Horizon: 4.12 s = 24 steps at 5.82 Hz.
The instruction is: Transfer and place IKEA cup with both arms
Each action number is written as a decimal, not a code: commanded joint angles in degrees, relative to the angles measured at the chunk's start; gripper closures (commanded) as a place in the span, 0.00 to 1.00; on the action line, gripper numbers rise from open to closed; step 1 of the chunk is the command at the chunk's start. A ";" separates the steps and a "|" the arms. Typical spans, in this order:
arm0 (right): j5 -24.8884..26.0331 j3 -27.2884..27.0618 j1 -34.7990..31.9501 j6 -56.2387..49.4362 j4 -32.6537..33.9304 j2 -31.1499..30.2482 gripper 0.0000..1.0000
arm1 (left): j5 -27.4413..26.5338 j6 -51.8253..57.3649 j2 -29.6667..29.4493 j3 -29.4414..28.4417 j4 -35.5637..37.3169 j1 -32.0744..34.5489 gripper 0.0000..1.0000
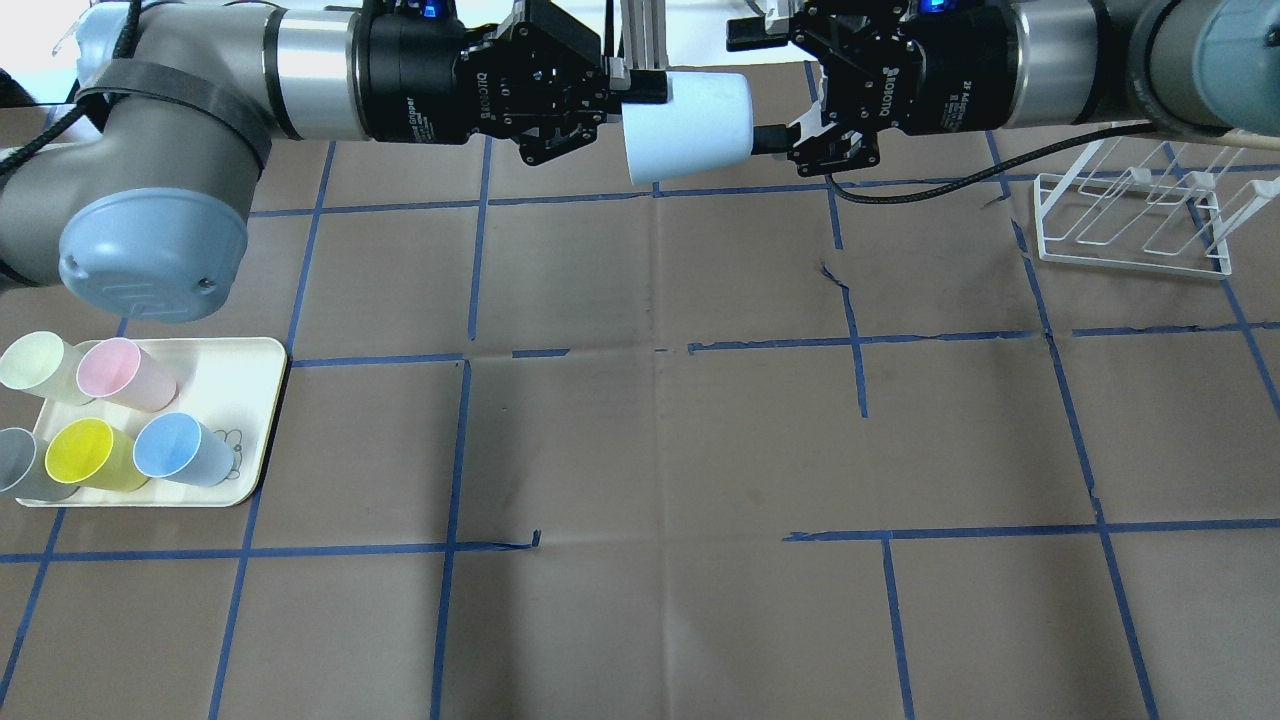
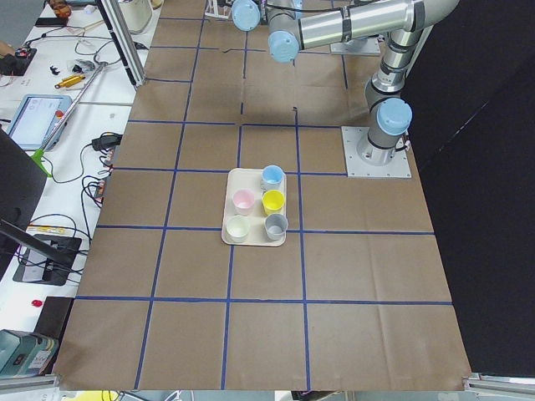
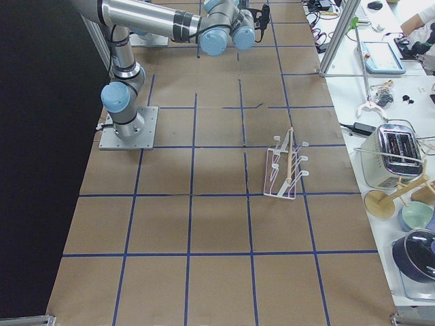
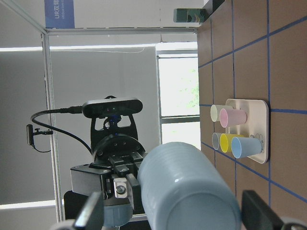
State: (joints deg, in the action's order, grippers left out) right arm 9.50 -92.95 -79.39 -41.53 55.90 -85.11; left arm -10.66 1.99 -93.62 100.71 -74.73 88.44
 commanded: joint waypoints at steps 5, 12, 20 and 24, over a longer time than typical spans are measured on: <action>41.81 5.40 -0.65 44.07 34.98 -0.32 0.00 | -59.42 -0.59 1.25 -4.21 -3.21 -0.54 0.99; 78.91 6.56 -12.55 52.00 40.13 1.96 0.00 | -87.52 20.47 -13.85 -0.96 4.84 -19.85 0.98; 80.41 9.36 -12.54 53.48 35.61 1.17 0.00 | -90.24 22.88 -17.65 1.24 8.72 -21.03 0.55; 81.11 9.72 -12.37 53.39 35.86 1.17 0.00 | -90.33 19.38 -10.21 -2.17 2.51 -14.38 0.37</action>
State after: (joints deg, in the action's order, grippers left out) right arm 90.59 -83.23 -91.79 11.87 91.69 -83.94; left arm -101.09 22.60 -106.70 99.62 -69.92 71.06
